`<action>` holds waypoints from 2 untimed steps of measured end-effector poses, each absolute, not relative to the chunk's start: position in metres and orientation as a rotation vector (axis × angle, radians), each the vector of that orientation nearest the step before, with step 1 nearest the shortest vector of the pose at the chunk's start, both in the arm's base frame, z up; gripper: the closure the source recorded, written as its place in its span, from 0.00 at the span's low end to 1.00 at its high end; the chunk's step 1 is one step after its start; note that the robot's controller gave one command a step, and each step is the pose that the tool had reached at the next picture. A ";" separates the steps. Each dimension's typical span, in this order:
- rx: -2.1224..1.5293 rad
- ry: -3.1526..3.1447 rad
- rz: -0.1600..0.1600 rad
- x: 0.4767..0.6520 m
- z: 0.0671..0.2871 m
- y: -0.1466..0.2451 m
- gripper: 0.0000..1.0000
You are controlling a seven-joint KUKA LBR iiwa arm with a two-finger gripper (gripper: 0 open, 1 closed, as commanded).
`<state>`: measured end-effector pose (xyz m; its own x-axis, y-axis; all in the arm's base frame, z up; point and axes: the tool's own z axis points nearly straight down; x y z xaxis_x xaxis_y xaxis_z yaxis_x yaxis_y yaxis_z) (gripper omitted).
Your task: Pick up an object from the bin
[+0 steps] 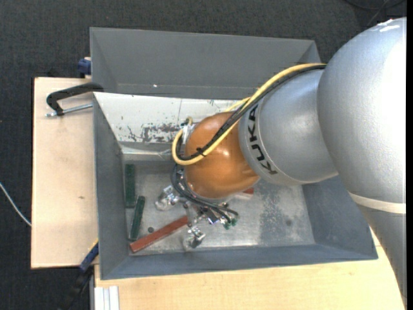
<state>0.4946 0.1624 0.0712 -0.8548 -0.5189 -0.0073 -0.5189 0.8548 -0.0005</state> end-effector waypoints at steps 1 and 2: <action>-0.846 3.020 0.003 0.493 0.082 0.163 1.00; -0.845 3.020 0.004 0.493 0.082 0.163 1.00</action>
Offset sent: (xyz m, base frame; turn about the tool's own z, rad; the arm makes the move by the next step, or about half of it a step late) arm 0.0000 0.0000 0.0000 0.0000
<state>0.4930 0.1625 0.0816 -0.8547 -0.5191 -0.0054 -0.5191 0.8547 0.0008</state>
